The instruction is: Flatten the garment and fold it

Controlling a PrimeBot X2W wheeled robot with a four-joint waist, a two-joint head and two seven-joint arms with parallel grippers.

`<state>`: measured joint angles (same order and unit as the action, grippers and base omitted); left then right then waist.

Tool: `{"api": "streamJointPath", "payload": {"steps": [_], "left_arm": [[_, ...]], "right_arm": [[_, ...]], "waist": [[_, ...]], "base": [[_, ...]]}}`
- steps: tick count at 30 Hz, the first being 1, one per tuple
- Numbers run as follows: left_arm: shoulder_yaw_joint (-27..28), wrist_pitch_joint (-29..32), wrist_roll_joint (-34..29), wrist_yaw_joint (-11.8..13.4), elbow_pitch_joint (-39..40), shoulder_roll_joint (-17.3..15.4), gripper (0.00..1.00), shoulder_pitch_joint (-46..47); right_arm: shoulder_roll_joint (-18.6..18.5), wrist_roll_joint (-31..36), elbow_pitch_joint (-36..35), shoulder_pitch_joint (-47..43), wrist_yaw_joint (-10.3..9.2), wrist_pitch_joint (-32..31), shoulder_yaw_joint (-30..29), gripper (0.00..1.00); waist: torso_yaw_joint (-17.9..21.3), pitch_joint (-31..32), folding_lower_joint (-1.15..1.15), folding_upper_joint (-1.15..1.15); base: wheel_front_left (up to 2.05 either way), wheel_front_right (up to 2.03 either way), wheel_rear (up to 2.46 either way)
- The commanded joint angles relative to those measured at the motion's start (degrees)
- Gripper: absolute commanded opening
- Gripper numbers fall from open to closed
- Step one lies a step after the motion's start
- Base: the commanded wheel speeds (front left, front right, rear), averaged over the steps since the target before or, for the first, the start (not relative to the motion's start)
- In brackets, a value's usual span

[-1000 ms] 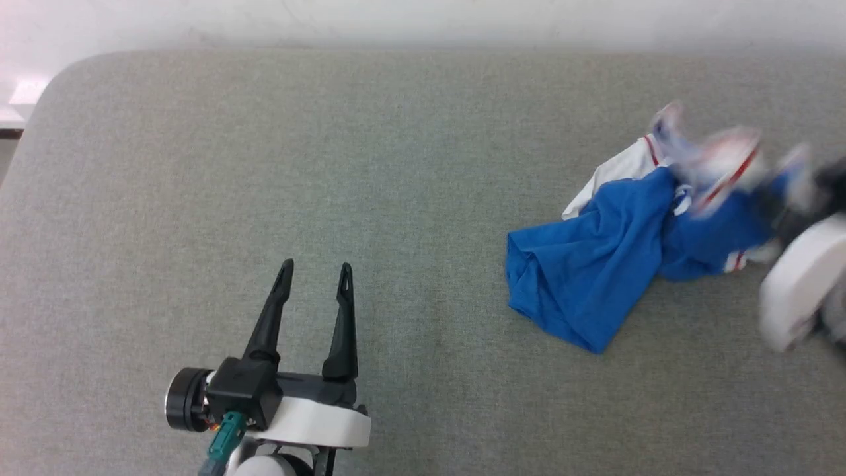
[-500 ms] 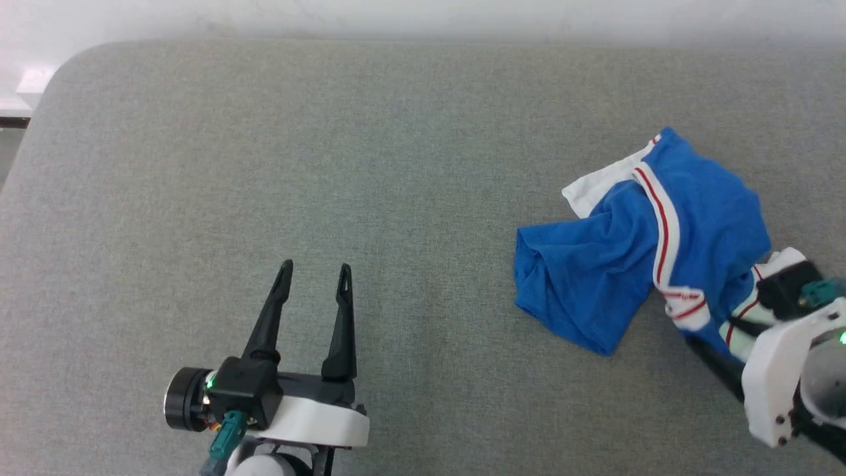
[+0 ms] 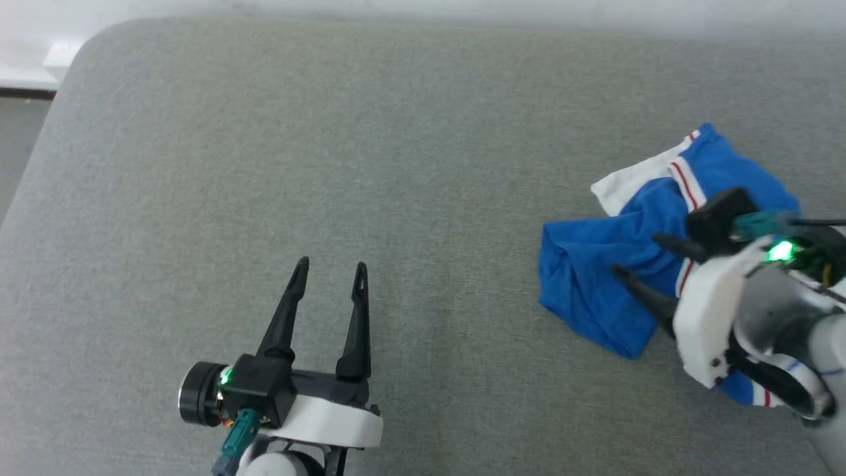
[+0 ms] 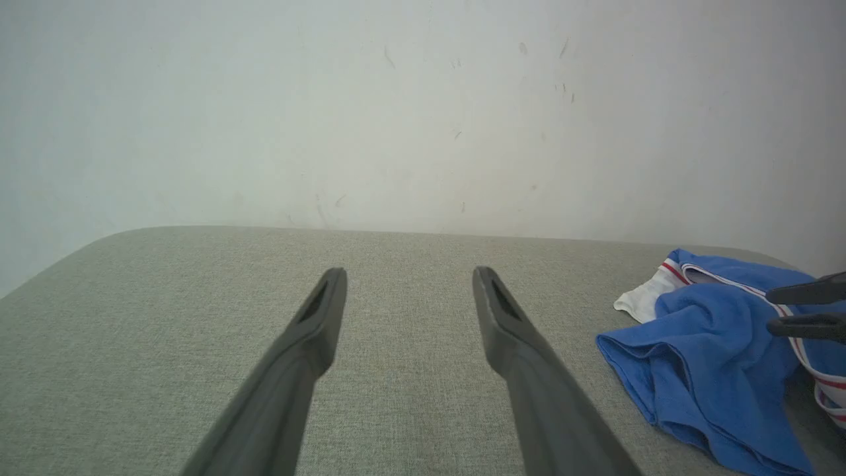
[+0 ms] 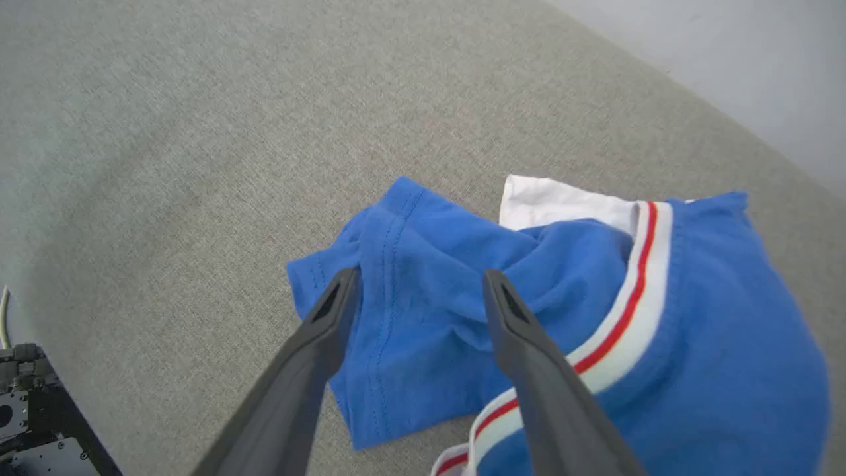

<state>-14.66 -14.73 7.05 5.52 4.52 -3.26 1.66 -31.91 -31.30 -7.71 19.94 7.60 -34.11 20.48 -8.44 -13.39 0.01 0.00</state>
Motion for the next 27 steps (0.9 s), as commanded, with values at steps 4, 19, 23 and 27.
{"api": "streamJointPath", "payload": {"steps": [4,19,23,27], "left_arm": [[-0.74,-0.27,0.41,0.16,-0.17,0.32,1.00,1.40],[-1.17,-0.27,1.29,0.84,-1.52,0.37,1.00,1.03],[-0.19,-0.27,0.72,0.33,-1.77,0.37,1.00,0.48],[0.73,-0.27,0.26,-0.36,-1.81,0.33,1.00,-0.19]], "right_arm": [[0.57,2.05,9.06,4.66,-0.11,-4.45,7.47,1.00],[1.09,0.91,18.08,10.16,-0.11,0.51,19.05,0.00],[3.34,-3.77,14.24,10.93,-0.11,4.84,20.44,0.00],[3.22,-9.12,8.19,9.43,-0.11,4.20,25.52,0.00]], "waist": [[-3.31,-2.03,-0.01,0.00],[-4.33,0.23,-0.01,0.00],[-2.78,2.33,-0.01,0.00],[-1.45,3.73,-0.01,0.00]], "base": [[0.00,0.00,0.00],[0.00,0.00,0.00],[0.00,0.00,0.00],[0.00,0.00,0.00]]}}
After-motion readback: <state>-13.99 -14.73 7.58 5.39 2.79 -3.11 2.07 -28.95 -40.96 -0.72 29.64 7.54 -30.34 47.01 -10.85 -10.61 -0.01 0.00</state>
